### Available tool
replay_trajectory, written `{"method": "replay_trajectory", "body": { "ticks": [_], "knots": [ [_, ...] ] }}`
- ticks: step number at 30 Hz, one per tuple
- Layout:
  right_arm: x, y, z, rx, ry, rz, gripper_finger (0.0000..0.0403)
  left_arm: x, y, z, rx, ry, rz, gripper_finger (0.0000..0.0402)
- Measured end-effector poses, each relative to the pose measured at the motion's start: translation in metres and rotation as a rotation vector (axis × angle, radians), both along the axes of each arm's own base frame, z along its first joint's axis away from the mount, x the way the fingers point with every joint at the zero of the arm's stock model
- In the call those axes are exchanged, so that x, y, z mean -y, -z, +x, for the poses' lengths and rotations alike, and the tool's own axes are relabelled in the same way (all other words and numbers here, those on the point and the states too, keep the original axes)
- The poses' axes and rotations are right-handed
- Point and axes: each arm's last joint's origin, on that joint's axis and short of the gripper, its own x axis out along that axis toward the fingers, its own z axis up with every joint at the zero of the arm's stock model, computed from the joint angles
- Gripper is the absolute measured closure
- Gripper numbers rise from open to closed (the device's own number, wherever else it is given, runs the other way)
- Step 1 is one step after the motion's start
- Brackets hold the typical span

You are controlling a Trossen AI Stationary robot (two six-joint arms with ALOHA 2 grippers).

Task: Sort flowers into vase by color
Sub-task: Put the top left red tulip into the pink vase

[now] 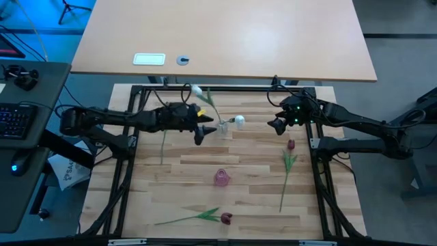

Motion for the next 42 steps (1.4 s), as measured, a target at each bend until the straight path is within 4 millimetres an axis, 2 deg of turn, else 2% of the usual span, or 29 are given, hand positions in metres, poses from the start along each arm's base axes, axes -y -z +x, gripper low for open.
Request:
{"method": "replay_trajectory", "body": {
  "ticks": [5, 10, 16, 20, 23, 26, 30, 33, 42],
  "knots": [
    [0.0, 0.0, 0.0, -0.003, -0.007, -0.006, 0.0087, 0.002, 0.001, -0.007, -0.071, -0.043, 0.021, 0.0169],
    [0.0, 0.0, 0.0, -0.006, -0.016, -0.015, 0.0087, 0.005, -0.009, -0.023, -0.104, -0.039, 0.017, 0.0169],
    [0.0, 0.0, 0.0, -0.013, -0.031, -0.029, 0.0087, 0.01, -0.034, -0.057, -0.1, -0.056, 0.018, 0.0169],
    [0.0, 0.0, 0.0, -0.009, -0.021, -0.019, 0.0087, 0.012, -0.04, -0.088, -0.16, -0.259, -0.076, 0.0169],
    [0.0, 0.0, 0.0, -0.004, -0.006, -0.006, 0.0087, 0.015, -0.025, -0.106, -0.314, -0.412, -0.236, 0.0169],
    [0.0, 0.0, 0.0, -0.004, -0.007, -0.006, 0.0087, 0.019, 0.0, -0.116, -0.508, -0.522, -0.352, 0.0169],
    [0.001, 0.0, 0.0, -0.002, -0.008, -0.016, 0.0087, 0.022, 0.042, -0.125, -0.747, -0.629, -0.437, 0.0169],
    [0.001, -0.001, 0.001, 0.016, -0.003, -0.02, 0.0087, 0.015, 0.062, -0.127, -0.877, -0.693, -0.487, 0.0169],
    [0.002, -0.005, 0.004, 0.062, -0.002, -0.04, 0.0087, -0.032, 0.09, -0.116, -0.917, -0.814, -0.46, 0.017]
  ]
}}
